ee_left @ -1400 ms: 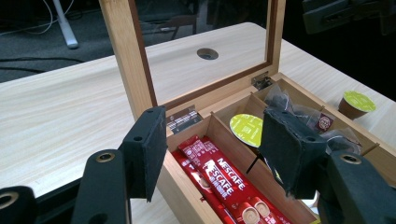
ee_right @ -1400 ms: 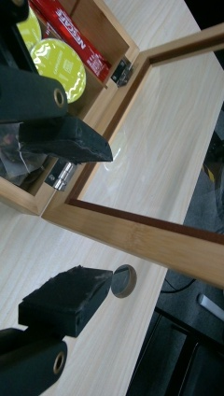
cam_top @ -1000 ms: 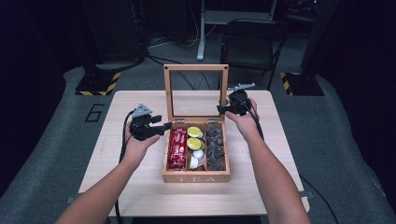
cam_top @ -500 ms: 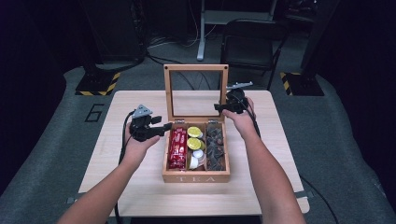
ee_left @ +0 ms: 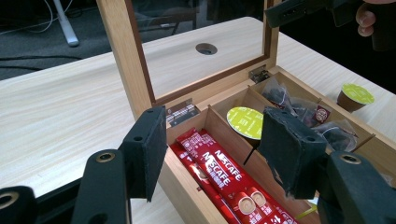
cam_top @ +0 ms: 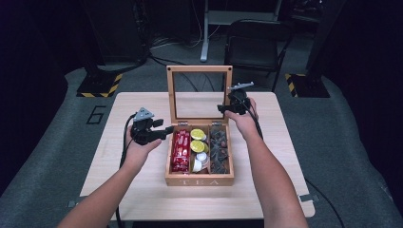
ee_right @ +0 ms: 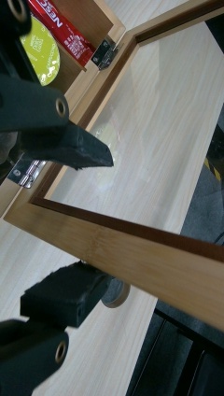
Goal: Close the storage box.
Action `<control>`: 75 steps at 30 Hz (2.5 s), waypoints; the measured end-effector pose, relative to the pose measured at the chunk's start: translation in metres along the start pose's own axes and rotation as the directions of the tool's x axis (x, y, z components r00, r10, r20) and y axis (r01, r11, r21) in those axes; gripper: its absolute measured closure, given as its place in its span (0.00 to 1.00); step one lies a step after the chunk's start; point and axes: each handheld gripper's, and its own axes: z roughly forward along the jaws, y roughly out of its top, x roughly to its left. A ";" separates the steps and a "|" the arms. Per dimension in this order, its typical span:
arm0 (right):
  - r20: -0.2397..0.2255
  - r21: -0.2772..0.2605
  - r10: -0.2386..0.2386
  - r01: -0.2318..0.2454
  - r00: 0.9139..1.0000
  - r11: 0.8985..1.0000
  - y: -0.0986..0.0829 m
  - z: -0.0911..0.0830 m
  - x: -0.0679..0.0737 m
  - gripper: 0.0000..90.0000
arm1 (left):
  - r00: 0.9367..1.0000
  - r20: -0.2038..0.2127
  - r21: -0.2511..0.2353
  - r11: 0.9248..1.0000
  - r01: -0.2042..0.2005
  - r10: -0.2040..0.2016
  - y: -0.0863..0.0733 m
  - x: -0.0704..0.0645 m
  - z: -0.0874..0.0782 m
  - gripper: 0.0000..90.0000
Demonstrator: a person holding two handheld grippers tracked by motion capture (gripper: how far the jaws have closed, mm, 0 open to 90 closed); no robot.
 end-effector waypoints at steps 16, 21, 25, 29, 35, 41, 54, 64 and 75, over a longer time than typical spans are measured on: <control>0.047 -0.002 0.030 -0.030 0.998 1.000 0.000 -0.004 -0.004 0.70 | 1.000 -0.001 0.004 1.000 0.004 -0.004 -0.002 0.002 0.000 0.46; 0.032 -0.013 0.037 -0.037 0.999 0.999 -0.002 -0.006 -0.006 0.71 | 1.000 -0.004 0.003 1.000 0.001 -0.001 -0.001 0.002 -0.001 0.46; 0.034 -0.019 0.033 -0.033 0.999 0.999 -0.003 -0.008 -0.005 0.72 | 1.000 -0.010 0.004 1.000 -0.002 0.002 0.001 0.004 -0.002 0.46; 0.043 -0.022 0.032 -0.031 0.999 0.999 -0.004 -0.009 -0.003 0.72 | 1.000 -0.011 0.002 1.000 -0.003 0.003 0.004 0.004 -0.003 0.46; 0.062 -0.027 0.038 -0.036 0.997 0.999 -0.006 -0.012 0.001 0.72 | 1.000 -0.016 0.004 1.000 -0.003 0.003 0.005 0.006 -0.003 0.46; 0.068 -0.046 0.015 -0.012 0.998 0.999 -0.010 -0.017 0.005 0.72 | 0.999 -0.034 -0.001 1.000 -0.010 0.010 0.010 0.010 -0.004 0.47; 0.071 -0.070 0.005 0.000 0.997 0.998 -0.019 -0.028 0.012 0.72 | 0.997 -0.075 -0.037 0.999 -0.035 0.032 0.040 0.010 -0.007 0.49; 0.066 -0.086 0.004 0.002 0.998 0.996 -0.025 -0.033 0.016 0.72 | 0.991 -0.127 -0.061 0.997 -0.039 0.031 0.066 0.016 -0.009 0.51; 0.049 -0.096 0.000 0.004 0.999 0.995 -0.031 -0.038 0.018 0.71 | 0.987 -0.145 -0.059 0.995 -0.082 0.073 0.084 0.004 -0.006 0.53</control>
